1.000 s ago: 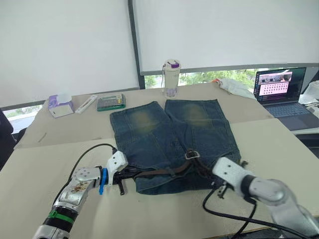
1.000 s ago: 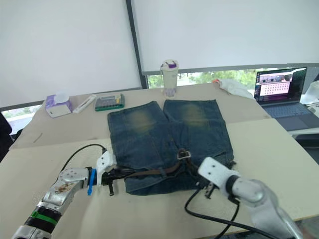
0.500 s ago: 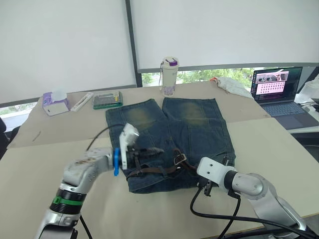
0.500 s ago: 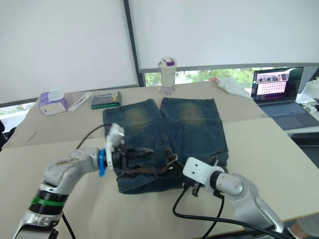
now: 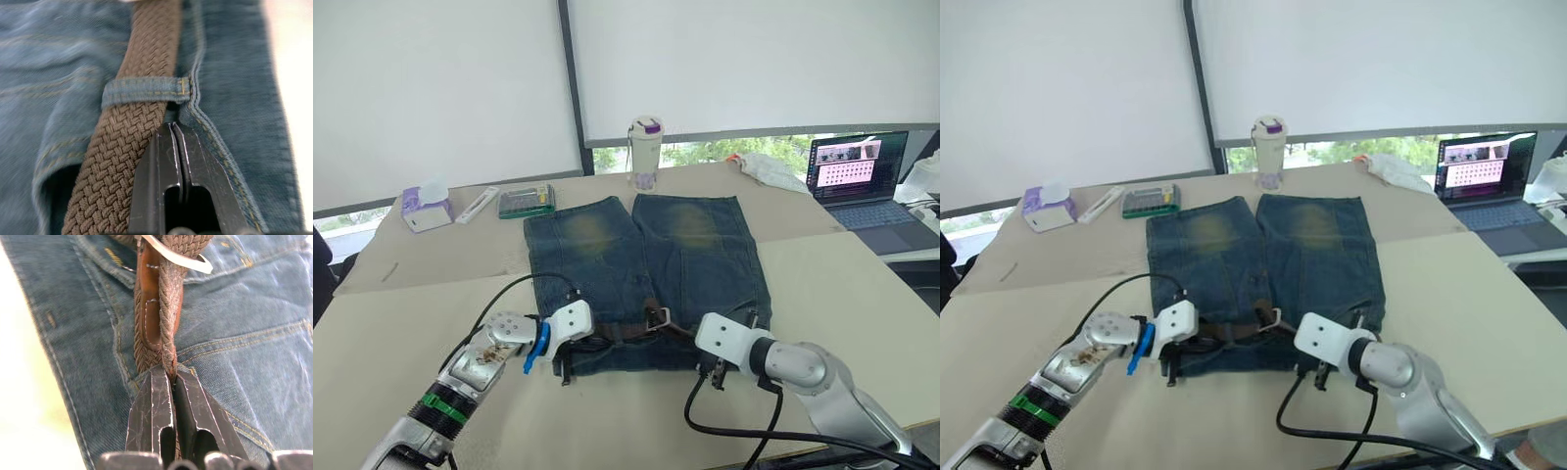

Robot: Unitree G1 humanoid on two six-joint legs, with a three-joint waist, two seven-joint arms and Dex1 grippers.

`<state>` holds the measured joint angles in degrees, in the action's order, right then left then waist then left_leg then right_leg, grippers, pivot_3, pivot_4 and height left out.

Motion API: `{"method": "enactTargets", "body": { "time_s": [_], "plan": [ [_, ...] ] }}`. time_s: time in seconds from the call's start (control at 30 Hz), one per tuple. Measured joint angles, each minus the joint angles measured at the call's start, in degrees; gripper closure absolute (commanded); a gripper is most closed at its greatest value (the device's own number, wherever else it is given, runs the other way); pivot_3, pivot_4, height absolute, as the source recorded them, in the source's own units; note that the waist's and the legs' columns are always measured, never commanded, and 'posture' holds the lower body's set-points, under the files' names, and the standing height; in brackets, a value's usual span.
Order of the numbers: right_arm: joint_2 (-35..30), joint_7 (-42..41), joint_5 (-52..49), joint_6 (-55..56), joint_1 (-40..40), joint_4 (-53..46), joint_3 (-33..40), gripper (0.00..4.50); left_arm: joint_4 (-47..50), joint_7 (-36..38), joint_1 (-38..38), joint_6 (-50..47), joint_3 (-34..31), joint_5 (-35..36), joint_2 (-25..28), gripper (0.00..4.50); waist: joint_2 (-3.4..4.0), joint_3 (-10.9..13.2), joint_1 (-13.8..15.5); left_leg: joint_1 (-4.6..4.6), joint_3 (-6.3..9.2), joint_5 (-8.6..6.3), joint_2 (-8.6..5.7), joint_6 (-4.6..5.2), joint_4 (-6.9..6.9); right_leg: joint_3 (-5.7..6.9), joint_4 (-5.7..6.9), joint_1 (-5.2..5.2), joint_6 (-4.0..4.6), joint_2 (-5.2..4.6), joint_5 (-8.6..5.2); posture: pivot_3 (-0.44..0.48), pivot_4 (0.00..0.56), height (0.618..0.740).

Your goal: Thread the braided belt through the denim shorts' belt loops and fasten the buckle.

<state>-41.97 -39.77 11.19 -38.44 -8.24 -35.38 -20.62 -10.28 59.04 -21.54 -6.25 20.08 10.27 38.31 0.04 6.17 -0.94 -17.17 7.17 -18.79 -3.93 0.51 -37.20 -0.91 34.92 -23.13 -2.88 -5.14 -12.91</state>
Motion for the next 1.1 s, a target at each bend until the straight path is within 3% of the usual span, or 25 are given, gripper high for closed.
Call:
{"method": "enactTargets", "body": {
  "time_s": [0.5, 1.1],
  "plan": [
    [-5.1, -1.2, 2.2, 1.5, -0.3, -0.3, 2.0, 4.5, -4.5, 0.3, -0.2, 3.6, -2.9, -1.1, 0.3, 4.43, 0.09, 0.0, 0.0, 0.08, 0.02, 0.07, -0.01, -0.11, 0.03, 0.02, 0.0, -0.08, 0.01, -0.02, -0.01, 0.0, 0.15, 0.74],
    [-7.0, 1.0, 3.1, 3.8, 7.5, -0.7, 6.0, 4.5, -6.9, 0.3, -1.8, 3.9, -3.1, -2.2, 0.1, 4.43, 0.09, 0.0, 0.3, 0.02, 0.03, 0.07, -0.04, -0.11, 0.03, 0.04, -0.02, 0.01, -0.03, -0.07, -0.04, 0.0, 0.15, 0.74]
  ]
}}
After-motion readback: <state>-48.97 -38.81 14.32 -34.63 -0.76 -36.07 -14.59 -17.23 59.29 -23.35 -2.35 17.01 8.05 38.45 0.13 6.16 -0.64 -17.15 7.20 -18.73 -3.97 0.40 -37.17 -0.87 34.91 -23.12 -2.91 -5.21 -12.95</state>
